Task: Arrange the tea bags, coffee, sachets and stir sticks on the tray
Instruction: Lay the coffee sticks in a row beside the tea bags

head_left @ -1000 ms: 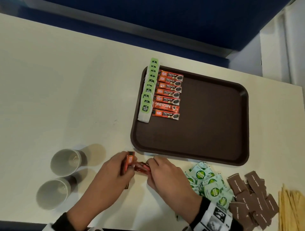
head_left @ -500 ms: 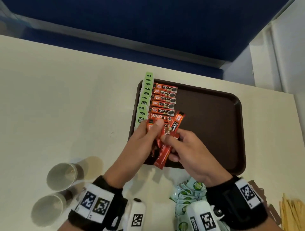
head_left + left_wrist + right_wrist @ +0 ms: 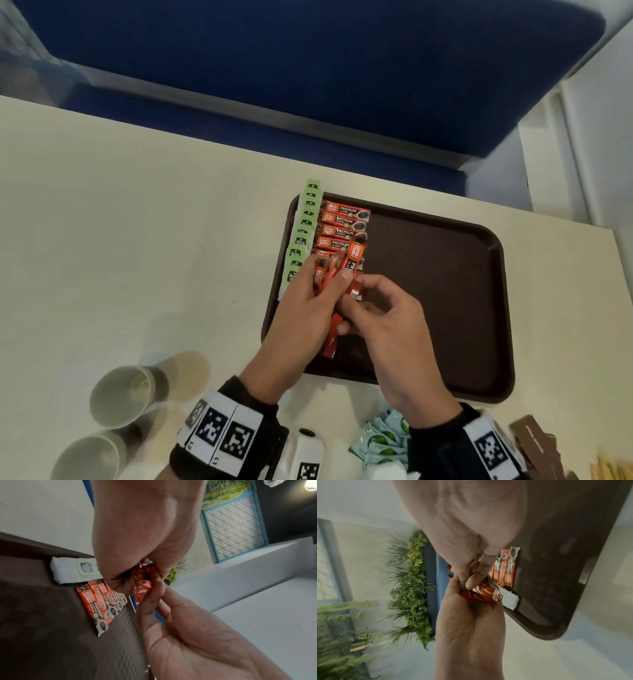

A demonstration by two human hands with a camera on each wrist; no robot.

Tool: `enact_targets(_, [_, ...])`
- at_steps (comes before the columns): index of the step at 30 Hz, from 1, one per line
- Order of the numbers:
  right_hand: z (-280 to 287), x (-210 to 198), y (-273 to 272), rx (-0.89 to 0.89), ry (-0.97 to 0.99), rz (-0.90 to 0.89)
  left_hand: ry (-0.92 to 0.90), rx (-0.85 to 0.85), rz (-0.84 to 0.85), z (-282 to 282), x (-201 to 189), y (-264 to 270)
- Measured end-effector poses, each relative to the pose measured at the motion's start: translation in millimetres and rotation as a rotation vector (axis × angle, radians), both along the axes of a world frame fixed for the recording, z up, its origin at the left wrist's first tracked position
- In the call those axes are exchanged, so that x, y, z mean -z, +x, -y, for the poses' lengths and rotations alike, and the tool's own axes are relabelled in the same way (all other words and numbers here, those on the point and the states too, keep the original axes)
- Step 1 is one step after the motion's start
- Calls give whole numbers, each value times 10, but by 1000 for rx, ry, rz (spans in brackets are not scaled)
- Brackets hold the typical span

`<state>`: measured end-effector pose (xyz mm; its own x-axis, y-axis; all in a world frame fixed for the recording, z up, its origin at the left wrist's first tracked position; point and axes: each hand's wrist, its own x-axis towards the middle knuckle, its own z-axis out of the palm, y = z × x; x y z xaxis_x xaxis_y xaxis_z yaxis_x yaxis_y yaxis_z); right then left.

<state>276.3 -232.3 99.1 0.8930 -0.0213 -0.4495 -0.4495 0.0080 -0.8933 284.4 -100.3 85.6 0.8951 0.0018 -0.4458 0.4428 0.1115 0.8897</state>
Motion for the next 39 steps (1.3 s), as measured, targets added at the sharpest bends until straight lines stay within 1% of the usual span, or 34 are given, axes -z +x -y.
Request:
enact_targets(6, [30,106,-43,67,125,-85,-57,-226,6,-22,35,24])
enact_targets(9, [160,151,-24,173,250,-109,-7,-219,-26,-123,64,41])
enact_targets(12, [283,114,14,215,292,-47,61,-113,-66,-220,86,29])
enact_targets(13, [312,91,19,206,263,-1,56,-74,-78,-244,84,18])
enact_targets(15, [347,39,18,167,137,116,25,-19,-105,-281,45,-15])
enact_targets(18, [350,-40,-6,107,-76,300,-16,6,-159,-282,-5,-85])
enact_targets(22, [357,-52,-101,-12,-396,584,-192,-131,-176,-230,-42,-128])
enact_targets(23, [369,-29,-139,-44,-438,639,-219,-158,-167,-230,-54,-123])
enact_targets(25, [395,13,-208,-85,-475,720,-241,-155,-148,-238,-88,-117])
enact_targets(27, [413,50,-266,-105,-520,781,-228,-101,-115,-256,-112,-123])
enact_targets(30, [449,104,-322,-121,-593,833,-138,-44,-46,-271,-117,-115])
enact_targets(33, [494,160,-336,-126,-604,865,-72,-9,-5,-272,-141,-98])
enact_targets(36, [501,195,-342,-150,-605,878,-38,90,-24,-254,-171,-103])
enact_targets(39, [499,198,-341,-248,-589,873,-18,97,-66,-206,-133,-88])
